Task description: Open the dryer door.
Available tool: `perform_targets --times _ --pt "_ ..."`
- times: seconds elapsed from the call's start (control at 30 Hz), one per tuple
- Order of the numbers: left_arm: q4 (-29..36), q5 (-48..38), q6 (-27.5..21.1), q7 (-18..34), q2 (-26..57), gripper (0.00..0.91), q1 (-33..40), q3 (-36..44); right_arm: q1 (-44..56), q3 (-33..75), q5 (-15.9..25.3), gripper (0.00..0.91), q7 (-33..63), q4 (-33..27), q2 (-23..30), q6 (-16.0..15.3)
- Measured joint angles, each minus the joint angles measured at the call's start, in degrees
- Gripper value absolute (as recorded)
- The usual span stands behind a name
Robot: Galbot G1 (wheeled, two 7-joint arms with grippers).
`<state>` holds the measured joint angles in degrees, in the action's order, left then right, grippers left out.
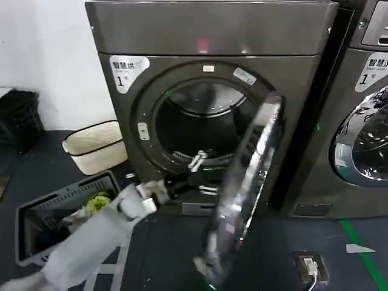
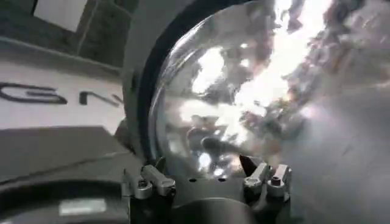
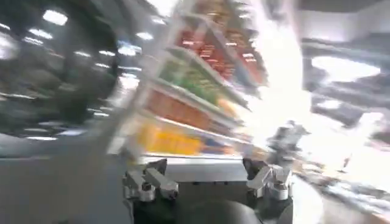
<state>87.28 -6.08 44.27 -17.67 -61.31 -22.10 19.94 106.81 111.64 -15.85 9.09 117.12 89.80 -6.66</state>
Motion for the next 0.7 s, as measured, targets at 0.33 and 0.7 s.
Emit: perform_targets --times 0.33,0.7 --pt "-6.2 1.8 -0.8 1.0 -10.0 0.907 6.6 8.8 -1.2 9.6 9.9 0.907 12.2 -8.6 2.4 5.7" --pt "-16.4 6.1 -1.0 1.6 -25.4 0.907 7.6 11.7 0.8 15.8 13.8 0.907 15.8 -19.7 2.4 13.1"
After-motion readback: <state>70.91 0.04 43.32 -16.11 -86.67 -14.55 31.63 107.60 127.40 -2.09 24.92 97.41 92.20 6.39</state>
